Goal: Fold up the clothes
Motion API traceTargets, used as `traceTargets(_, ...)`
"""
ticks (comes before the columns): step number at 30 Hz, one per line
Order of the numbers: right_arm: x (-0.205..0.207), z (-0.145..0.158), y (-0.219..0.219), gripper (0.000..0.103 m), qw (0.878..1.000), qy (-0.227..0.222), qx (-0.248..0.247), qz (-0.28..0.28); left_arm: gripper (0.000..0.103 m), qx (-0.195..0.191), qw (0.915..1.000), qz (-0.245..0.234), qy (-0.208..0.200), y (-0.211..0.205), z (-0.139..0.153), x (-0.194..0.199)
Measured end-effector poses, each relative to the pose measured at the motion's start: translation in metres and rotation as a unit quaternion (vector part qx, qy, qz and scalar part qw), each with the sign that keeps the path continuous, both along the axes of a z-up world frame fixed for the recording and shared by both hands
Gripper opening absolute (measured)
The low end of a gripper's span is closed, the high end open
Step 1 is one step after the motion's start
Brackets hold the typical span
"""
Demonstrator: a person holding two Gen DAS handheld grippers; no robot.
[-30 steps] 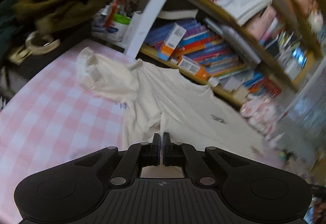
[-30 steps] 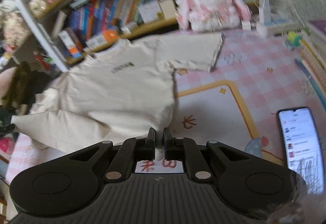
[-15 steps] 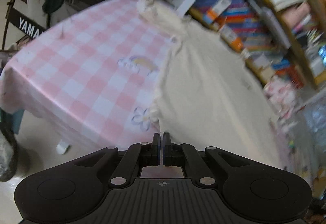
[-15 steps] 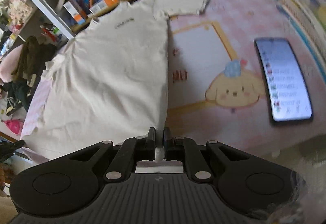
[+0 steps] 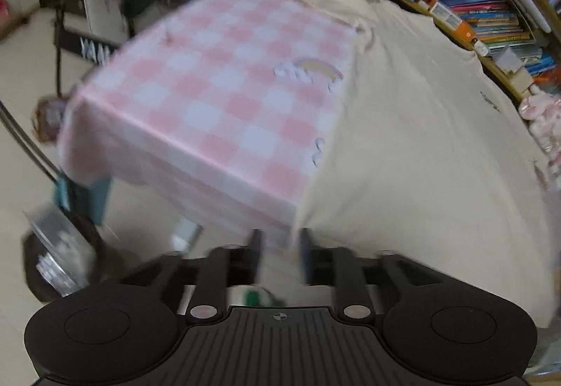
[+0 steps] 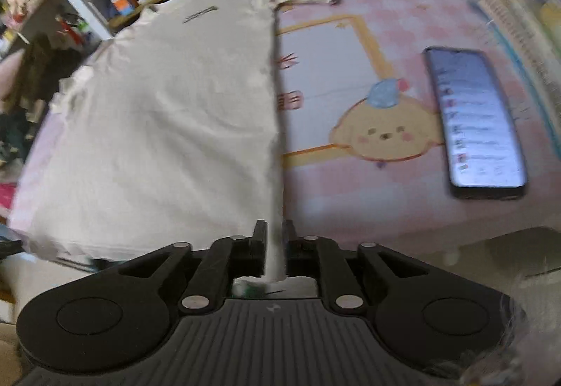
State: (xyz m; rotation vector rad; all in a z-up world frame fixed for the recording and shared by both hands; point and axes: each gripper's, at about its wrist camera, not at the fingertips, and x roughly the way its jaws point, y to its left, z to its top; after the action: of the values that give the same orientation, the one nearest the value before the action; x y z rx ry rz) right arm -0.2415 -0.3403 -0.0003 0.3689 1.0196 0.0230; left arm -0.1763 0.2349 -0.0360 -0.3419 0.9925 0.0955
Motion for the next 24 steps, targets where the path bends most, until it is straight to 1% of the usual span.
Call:
traceTargets(1,-0.001,0.005,-0.003,0.031,1.0,-0.01,-0.004,-0.003,0.042,0.021,0.9997,0.002,-0.013,0.0,0.008,0.0)
traceTargets(2,-0.002,0.009,-0.006,0.035,1.0,-0.019,-0.009,-0.006,0.043,0.04,0.9988,0.004,-0.028,-0.001,0.016,0.002)
traceTargets(4,0.0,0.019,-0.012,0.035,0.999,-0.037,-0.018,-0.01,0.05,0.059,0.996,0.002,-0.066,-0.004,0.035,0.01)
traceTargets(6,0.008,0.028,-0.014,0.035,0.998,-0.055,-0.029,-0.008,0.057,0.053,0.9943,-0.016,-0.091,-0.01,0.044,0.024)
traceTargets(8,0.02,0.031,-0.011,0.035,0.997,-0.066,-0.034,-0.002,0.058,0.048,0.9927,-0.043,-0.102,-0.021,0.049,0.044)
traceTargets(11,0.04,0.033,0.0,0.037,0.996,-0.079,-0.036,0.005,0.061,0.04,0.9913,-0.075,-0.101,-0.041,0.045,0.073)
traceTargets(14,0.057,0.031,0.017,0.037,0.996,-0.088,-0.028,0.006,0.063,0.024,0.9902,-0.103,-0.091,-0.059,0.031,0.1)
traceTargets(15,0.063,0.03,0.023,0.037,0.996,-0.09,-0.026,0.006,0.063,0.024,0.9896,-0.112,-0.087,-0.066,0.027,0.109)
traceTargets(17,0.073,0.028,0.036,0.041,0.995,-0.095,-0.033,0.002,0.063,0.041,0.9873,-0.132,-0.077,-0.081,0.019,0.119)
traceTargets(21,0.09,0.023,0.058,0.042,0.992,-0.109,-0.064,-0.016,0.063,0.082,0.9761,-0.185,-0.078,-0.108,0.009,0.129)
traceTargets(22,0.094,0.02,0.063,0.042,0.991,-0.111,-0.075,-0.015,0.063,0.088,0.9735,-0.197,-0.077,-0.113,0.007,0.131)
traceTargets(24,0.099,0.013,0.071,0.041,0.99,-0.105,-0.093,-0.012,0.063,0.083,0.9731,-0.205,-0.064,-0.112,0.002,0.135)
